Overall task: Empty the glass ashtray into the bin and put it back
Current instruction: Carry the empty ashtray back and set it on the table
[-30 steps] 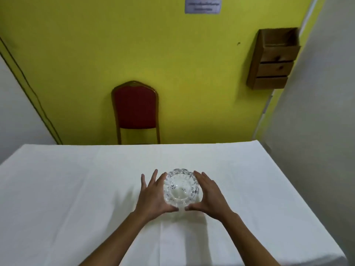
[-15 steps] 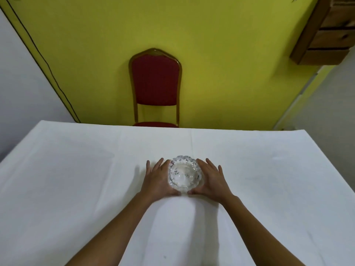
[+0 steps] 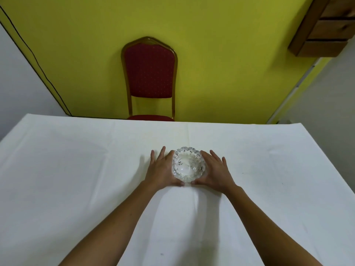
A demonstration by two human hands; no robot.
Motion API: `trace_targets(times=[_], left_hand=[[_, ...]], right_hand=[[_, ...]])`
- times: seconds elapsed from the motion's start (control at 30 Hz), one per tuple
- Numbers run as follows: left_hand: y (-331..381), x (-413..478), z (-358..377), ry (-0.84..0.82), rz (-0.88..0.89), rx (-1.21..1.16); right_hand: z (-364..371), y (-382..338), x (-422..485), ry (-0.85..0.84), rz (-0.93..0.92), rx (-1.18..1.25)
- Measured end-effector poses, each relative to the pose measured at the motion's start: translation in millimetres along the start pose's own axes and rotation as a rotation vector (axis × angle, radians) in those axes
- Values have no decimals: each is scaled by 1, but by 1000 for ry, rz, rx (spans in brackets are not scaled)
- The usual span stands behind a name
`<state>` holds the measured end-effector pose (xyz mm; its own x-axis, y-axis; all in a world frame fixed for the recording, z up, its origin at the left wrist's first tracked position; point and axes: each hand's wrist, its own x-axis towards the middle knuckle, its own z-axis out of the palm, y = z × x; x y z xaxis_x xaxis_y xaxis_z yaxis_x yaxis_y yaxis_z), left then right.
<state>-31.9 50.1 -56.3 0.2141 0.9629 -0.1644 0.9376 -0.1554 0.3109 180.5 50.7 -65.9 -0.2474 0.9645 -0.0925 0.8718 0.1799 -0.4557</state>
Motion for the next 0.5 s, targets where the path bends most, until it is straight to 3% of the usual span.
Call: trace_targets(times=[0.3, 0.5], left_hand=[[7, 2, -1, -129, 14, 160], [21, -1, -27, -230, -10, 192]], right_hand=[[3, 5, 2, -155, 54, -92], [-34, -16, -1, -226, 75, -110]])
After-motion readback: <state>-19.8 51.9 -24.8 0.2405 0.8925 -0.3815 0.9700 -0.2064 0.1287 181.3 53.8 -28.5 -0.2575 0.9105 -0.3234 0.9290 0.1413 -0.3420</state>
